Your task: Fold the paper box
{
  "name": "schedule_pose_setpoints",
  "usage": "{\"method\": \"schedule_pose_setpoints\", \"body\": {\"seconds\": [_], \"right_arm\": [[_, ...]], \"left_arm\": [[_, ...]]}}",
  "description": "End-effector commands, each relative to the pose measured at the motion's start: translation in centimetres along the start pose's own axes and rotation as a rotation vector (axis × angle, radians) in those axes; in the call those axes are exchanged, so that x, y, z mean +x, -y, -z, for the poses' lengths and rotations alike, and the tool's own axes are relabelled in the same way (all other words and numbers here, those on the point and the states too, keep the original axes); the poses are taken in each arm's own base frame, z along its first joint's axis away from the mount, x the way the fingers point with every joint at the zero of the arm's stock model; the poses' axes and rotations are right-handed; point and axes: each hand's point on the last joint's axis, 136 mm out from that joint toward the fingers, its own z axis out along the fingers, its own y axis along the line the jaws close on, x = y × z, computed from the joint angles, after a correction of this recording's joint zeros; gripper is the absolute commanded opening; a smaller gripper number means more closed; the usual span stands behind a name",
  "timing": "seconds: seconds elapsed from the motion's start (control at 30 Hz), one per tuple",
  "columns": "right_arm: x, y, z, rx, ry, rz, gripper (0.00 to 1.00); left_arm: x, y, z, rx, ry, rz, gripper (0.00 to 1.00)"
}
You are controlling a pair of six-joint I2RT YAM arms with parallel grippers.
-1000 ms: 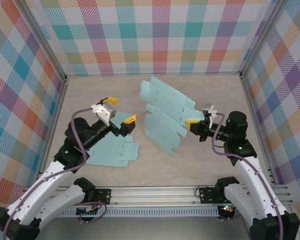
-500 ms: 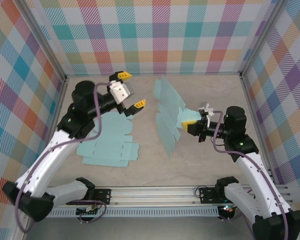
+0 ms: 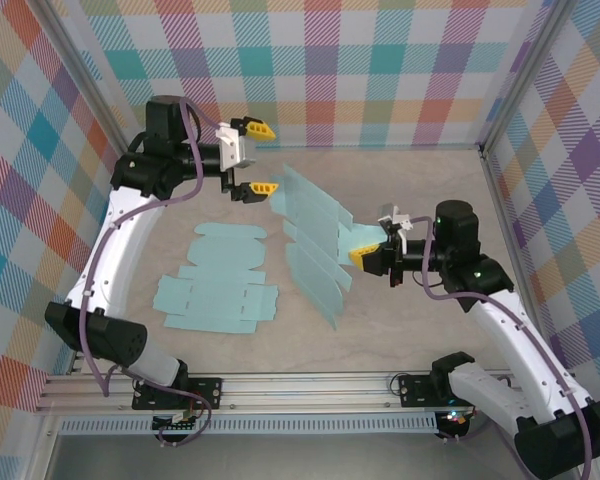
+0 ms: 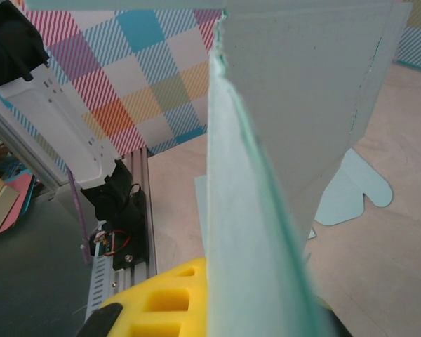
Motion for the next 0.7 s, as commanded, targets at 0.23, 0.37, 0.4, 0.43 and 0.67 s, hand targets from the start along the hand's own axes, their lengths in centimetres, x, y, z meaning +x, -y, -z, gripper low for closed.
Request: {"method": "schedule_pose_setpoints", "body": {"seconds": [0.23,0.37,0.4,0.43,0.67], "right_arm": [[-1.1,-0.7,-0.6,-0.028,-0.007,0.064,0.00],[-1.0,-0.8,-0.8,-0.035,-0.013,0.059,0.00],[-0.9,-0.7,-0.9,-0.035,-0.016,0.055,0.00],[-0.9,-0.7,-1.0,-0.038,-0.018,0.053,0.00],[-0.5,-0.3,-1.4,-0.031,-0.032,0.041,0.00]], "left_arm": [[3.3,2.3,-2.5,0.144,-0.057,0.109,0.84],[4.2,2.4,-3.2,0.150,-0.085,0.116,0.84],[4.3,2.4,-3.3,0.153,-0.088,0.120,0.84],[4.5,2.3,-3.5,0.155,-0.093,0.120,0.84],[5.1,2.9,-4.4,0.207,-0.129,0.112,0.83]]}}
